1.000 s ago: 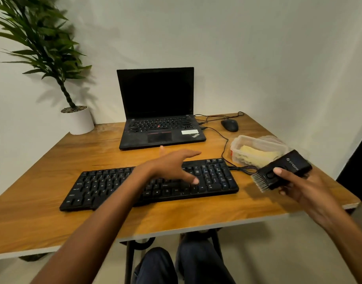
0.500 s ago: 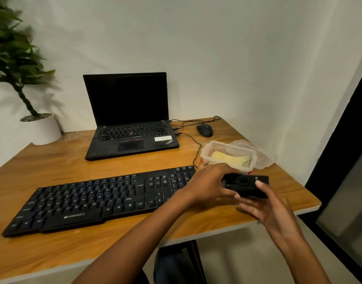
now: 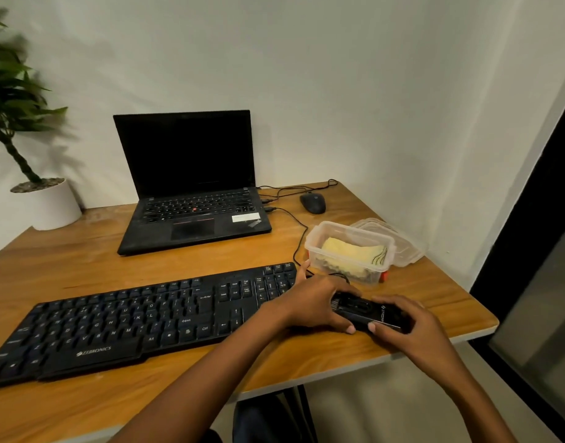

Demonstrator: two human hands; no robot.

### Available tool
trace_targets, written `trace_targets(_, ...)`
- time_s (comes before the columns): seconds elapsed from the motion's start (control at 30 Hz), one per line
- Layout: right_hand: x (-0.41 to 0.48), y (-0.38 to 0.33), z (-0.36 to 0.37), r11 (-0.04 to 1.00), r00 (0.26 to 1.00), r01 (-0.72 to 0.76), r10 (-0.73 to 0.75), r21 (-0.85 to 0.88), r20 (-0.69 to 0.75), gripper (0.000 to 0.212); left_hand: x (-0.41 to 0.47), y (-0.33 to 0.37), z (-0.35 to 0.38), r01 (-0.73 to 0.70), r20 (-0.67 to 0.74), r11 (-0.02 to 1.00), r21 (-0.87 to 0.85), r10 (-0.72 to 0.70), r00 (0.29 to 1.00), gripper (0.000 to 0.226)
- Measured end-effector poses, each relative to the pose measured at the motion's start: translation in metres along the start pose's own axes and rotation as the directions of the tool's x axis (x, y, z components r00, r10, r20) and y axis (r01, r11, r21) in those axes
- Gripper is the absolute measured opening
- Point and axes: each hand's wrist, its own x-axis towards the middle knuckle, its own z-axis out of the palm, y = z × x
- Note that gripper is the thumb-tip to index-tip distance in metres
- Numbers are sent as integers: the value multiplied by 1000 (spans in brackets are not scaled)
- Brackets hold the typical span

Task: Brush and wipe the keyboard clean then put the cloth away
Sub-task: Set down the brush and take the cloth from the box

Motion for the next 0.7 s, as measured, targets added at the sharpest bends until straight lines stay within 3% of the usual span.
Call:
trace_targets(0.07, 1, 0, -1, 1000, 1000, -9, 8, 20, 23, 35, -1, 1, -3, -5, -15, 999, -54, 4, 1000, 58)
trace_targets(0.13, 6, -2, -2, 987, 998, -58, 60, 153, -10, 26, 2, 3, -10, -22, -143, 989, -149, 0, 990, 47)
trace_targets(0.23, 17, -6, -1, 944, 965, -67, 144, 323, -221, 13, 24, 12, -24, -3, -431, 985, -172, -72, 899, 22)
trace_targets(0.27, 21, -7, 1, 935, 948, -58, 162, 350, -274, 12, 36, 15, -28, 40, -466, 990, -138, -100, 879, 18)
trace_targets(0.43, 32, -11, 3, 904, 912, -29, 199, 427, -359, 11, 97, 24, -31, 301, -161, 951, 72, -287, 944, 30)
trace_targets(0.57, 32, -16, -2, 900, 906, 3, 182, 435, -382, 21, 121, 25, -20, 358, -110, 927, 112, -347, 932, 33)
trace_targets(0.7, 28, -12, -3, 898, 913, -8, 186, 439, -364, 17, 123, 25, -13, 382, -133, 914, 135, -365, 921, 30)
